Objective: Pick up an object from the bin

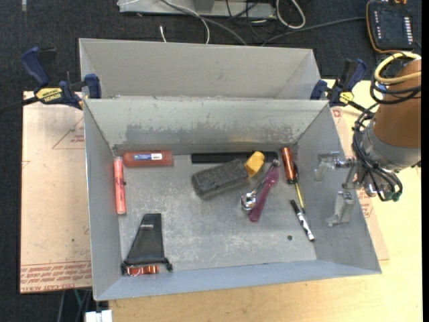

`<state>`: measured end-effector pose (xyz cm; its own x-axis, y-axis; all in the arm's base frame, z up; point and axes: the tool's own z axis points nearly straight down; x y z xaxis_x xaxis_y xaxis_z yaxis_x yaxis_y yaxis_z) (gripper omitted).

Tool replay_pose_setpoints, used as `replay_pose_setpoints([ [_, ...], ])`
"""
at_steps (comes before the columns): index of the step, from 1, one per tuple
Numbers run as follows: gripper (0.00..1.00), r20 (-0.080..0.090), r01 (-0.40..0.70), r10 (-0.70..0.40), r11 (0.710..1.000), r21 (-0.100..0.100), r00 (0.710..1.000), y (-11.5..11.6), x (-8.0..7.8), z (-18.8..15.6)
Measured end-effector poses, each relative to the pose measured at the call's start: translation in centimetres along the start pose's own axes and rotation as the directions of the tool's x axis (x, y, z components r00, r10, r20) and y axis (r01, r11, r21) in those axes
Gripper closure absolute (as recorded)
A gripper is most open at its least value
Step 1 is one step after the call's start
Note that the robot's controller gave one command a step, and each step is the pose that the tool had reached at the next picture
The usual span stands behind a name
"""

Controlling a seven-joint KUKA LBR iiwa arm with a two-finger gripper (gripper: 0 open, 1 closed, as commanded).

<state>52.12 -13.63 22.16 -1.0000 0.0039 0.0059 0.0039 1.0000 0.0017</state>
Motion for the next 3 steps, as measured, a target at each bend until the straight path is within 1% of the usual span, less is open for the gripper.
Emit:
replay_pose_setpoints([
  [1, 0.0, 0.007, 0.005, -0.005, 1.0, 0.001, 1.0, 0.1, -0.2, -0.4],
  [2, 0.0, 0.009, 0.299, -0.299, 0.954, 0.004, 0.954, 2.6, -2.7, 8.1],
  [3, 0.0, 0.013, 0.468, -0.468, 0.884, 0.009, 0.884, 6.1, -5.4, 6.1],
])
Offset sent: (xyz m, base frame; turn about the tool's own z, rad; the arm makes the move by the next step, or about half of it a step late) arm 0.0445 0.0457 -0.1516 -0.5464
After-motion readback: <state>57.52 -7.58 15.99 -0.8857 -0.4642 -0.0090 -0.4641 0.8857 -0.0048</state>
